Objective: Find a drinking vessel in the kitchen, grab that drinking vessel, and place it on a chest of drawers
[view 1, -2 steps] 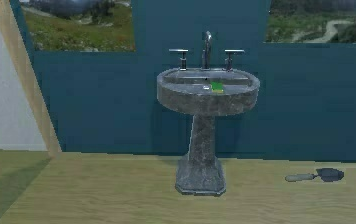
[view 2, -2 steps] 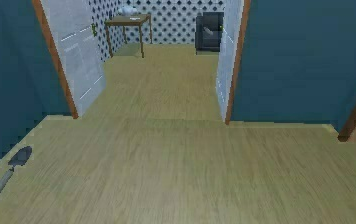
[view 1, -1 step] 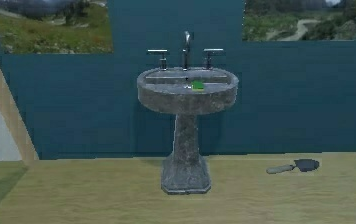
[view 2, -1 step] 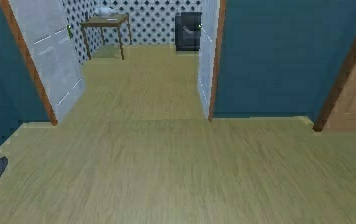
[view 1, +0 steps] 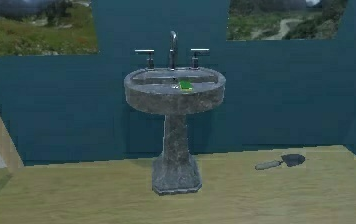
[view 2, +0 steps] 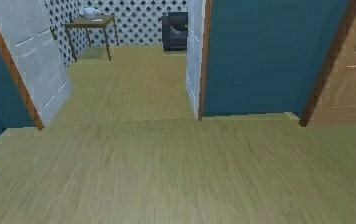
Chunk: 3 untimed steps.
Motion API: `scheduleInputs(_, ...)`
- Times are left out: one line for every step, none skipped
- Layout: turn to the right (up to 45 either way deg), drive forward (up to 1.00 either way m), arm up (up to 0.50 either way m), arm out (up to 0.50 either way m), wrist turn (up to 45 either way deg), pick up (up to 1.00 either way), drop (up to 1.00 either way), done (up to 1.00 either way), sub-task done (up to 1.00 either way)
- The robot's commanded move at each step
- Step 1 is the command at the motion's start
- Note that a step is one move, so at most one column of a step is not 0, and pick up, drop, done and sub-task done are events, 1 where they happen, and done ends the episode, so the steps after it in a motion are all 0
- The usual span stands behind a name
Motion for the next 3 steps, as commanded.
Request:
scheduleInputs(0.0,0.05,0.0,0.0,0.0,0.0,0.0,0.0,0.0)
scheduleInputs(-21.0,0.0,0.0,0.0,0.0,0.0,0.0,0.0,0.0)
scheduleInputs(0.0,0.25,0.0,0.0,0.0,0.0,0.0,0.0,0.0)
